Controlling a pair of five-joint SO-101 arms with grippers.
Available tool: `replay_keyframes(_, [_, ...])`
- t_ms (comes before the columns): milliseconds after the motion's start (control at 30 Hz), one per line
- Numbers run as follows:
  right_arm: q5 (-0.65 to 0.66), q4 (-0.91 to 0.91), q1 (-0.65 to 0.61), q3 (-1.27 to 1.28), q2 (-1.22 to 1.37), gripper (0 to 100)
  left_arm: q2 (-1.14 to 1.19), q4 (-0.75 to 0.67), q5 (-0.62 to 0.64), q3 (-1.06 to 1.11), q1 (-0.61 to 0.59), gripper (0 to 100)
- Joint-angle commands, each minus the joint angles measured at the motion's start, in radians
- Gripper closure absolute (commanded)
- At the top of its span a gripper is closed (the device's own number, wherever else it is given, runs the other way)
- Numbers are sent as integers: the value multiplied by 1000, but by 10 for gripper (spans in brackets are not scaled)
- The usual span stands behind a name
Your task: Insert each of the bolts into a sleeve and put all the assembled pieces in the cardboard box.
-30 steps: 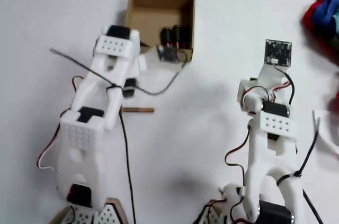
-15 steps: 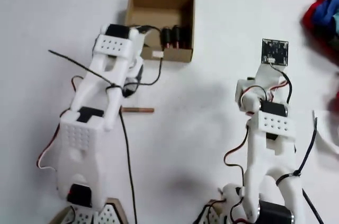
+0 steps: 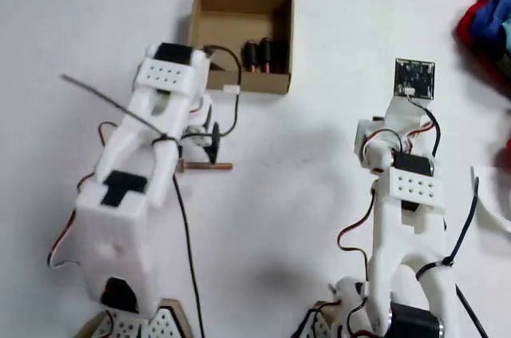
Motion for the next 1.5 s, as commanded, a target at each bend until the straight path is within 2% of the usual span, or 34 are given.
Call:
replay_keyframes(0, [-8,-19,-10,-8,-48,979,-169,15,18,77,0,644])
replay_keyframes(233, [-8,-19,-12,-6,-48,979,-230,11,55,291,3,643])
replay_keyframes(400, [-8,-21,-12,-3,-48,979,-229,-35,466,315,32,642])
replay_keyframes(533, [-8,-84,-33,41,-48,979,-229,-155,643,323,31,642])
replay_keyframes(667, [-8,-140,-74,92,-48,979,-229,-201,761,325,41,642])
replay_keyframes(867, [-8,-142,-77,95,-48,979,-227,-193,795,332,72,642])
replay_keyframes(1100, [-8,-142,-77,95,-48,979,-193,-284,830,433,75,641])
replay_keyframes(1467, [-8,-140,-77,95,-50,979,94,-305,865,277,57,641])
